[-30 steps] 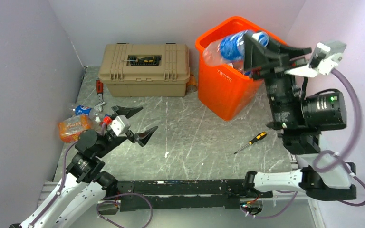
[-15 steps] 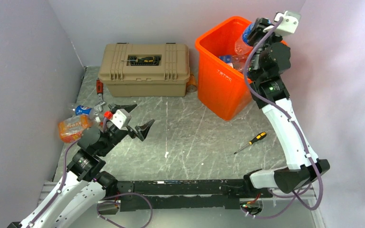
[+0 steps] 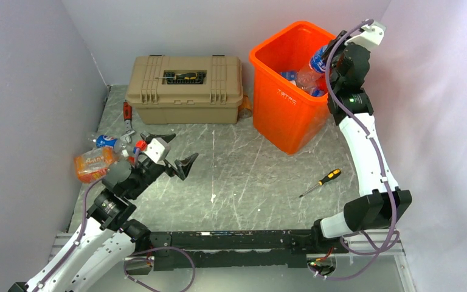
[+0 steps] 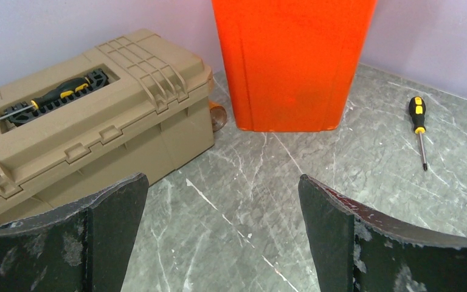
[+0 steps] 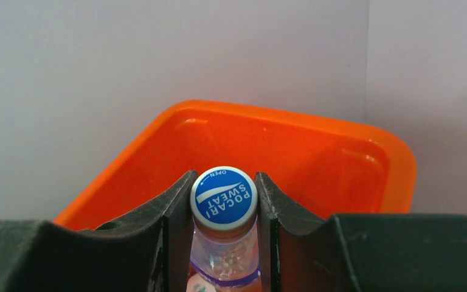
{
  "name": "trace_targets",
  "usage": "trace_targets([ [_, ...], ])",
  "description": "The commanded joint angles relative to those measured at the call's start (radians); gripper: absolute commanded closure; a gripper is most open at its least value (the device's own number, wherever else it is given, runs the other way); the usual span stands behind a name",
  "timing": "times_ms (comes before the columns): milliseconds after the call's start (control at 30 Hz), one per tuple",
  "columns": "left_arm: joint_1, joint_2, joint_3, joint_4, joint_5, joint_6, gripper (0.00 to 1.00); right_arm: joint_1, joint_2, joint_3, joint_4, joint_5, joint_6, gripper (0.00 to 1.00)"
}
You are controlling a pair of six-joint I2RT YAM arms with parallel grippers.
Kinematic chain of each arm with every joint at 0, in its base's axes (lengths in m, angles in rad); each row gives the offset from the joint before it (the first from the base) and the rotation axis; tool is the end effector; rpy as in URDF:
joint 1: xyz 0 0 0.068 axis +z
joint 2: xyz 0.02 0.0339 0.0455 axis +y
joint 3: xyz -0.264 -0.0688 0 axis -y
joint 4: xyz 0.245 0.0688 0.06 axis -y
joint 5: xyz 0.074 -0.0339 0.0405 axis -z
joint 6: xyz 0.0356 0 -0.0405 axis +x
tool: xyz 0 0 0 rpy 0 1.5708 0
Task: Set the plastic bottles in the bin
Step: Place the plastic bottle in the trash bin.
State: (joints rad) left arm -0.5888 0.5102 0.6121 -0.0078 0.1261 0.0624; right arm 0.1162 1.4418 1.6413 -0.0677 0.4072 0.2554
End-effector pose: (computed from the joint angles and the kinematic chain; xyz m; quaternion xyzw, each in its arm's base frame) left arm 0.1107 -0.0793 0.3373 0.2590 0.6215 -0.2330 0.7017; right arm 0.3195 0.0231 0.4967 0.1966 0.6333 0.0051 0.7485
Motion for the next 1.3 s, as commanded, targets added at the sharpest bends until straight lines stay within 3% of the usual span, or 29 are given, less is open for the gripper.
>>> trace_targets([
  [0, 0.001, 0.008, 0.047, 0.01, 0.001, -0.012, 0.01, -0.006, -0.035, -0.041, -0.01, -0.035, 0.058, 0.92],
  [267, 0.002, 0.011, 0.048, 0.009, -0.001, -0.007, 0.01, -0.009, -0.004, 0.0, -0.111, -0.029, 0.033, 0.72],
  [300, 0.002, 0.011, 0.048, 0.009, 0.0, -0.006, 0.01, -0.01, -0.005, -0.005, -0.115, -0.029, 0.033, 0.79],
  [333, 0.001, 0.012, 0.049, 0.009, 0.001, -0.006, 0.01, -0.01, -0.01, -0.014, -0.114, -0.033, 0.032, 0.94],
  [367, 0.002, 0.011, 0.049, 0.009, 0.003, -0.007, 0.01, -0.009, -0.016, -0.024, -0.111, -0.027, 0.033, 1.0],
  [533, 0.001, 0.009, 0.047, 0.009, 0.003, -0.006, 0.01, -0.01, -0.122, -0.132, 0.108, -0.08, 0.02, 1.0],
  [733, 0.001, 0.015, 0.048, 0.009, 0.002, -0.004, 0.01, -0.012, -0.099, -0.003, 0.182, -0.163, 0.097, 1.0],
  [1000, 0.001, 0.029, 0.049, 0.009, -0.001, 0.002, 0.01, -0.012, 0.122, 0.229, 0.016, -0.232, 0.156, 1.0],
  [1267, 0.001, 0.041, 0.047, -0.009, 0.0, 0.007, 0.01, -0.01, 0.248, 0.212, -0.08, -0.313, 0.13, 1.0],
])
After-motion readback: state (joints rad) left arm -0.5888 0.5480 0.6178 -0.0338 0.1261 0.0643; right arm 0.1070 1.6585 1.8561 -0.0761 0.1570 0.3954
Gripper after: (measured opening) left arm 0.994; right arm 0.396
